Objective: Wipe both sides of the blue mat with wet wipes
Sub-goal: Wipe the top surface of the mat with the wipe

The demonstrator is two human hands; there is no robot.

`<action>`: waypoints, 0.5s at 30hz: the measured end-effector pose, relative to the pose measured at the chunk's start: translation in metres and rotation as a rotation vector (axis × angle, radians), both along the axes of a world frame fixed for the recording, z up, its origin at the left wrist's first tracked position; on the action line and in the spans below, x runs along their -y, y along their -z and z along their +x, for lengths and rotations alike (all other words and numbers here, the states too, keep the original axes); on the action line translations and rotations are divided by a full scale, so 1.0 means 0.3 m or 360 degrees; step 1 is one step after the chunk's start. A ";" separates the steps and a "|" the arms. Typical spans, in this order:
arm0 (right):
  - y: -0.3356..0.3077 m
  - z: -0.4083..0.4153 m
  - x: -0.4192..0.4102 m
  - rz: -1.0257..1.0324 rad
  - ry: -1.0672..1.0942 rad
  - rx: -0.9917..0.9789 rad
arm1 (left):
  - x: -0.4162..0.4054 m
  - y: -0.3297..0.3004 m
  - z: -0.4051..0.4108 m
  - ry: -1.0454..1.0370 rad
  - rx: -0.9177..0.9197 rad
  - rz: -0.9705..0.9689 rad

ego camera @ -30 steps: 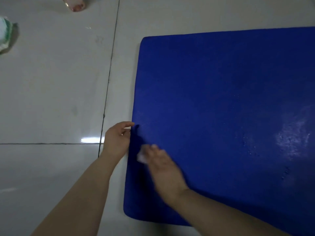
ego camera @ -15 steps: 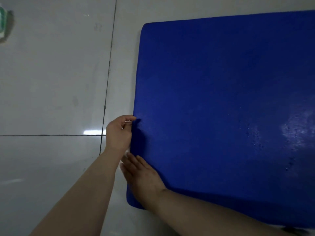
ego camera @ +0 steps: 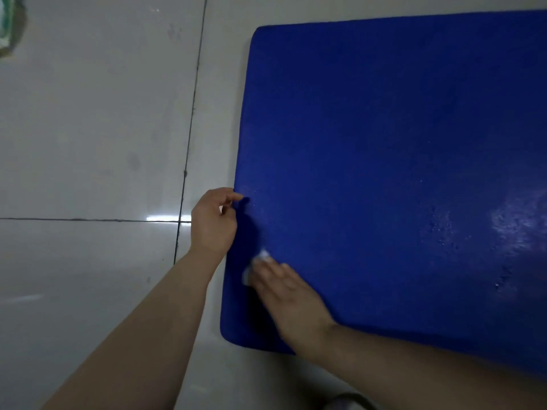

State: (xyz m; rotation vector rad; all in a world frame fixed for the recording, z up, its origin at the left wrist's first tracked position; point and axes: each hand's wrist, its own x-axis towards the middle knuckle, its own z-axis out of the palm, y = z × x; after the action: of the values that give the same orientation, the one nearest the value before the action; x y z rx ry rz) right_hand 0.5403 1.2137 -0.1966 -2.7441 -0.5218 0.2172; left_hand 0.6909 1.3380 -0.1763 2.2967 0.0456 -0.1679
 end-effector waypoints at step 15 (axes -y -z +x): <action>0.002 -0.084 0.176 -0.0144 -0.0722 0.0156 | 0.016 0.012 -0.025 0.0034 0.0188 0.0085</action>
State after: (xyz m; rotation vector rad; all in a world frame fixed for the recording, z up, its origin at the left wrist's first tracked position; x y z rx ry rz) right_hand 0.5151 1.1609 -0.1971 -2.6931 -1.1867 0.2179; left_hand 0.6834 1.3331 -0.1800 2.3569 -0.0356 -0.0421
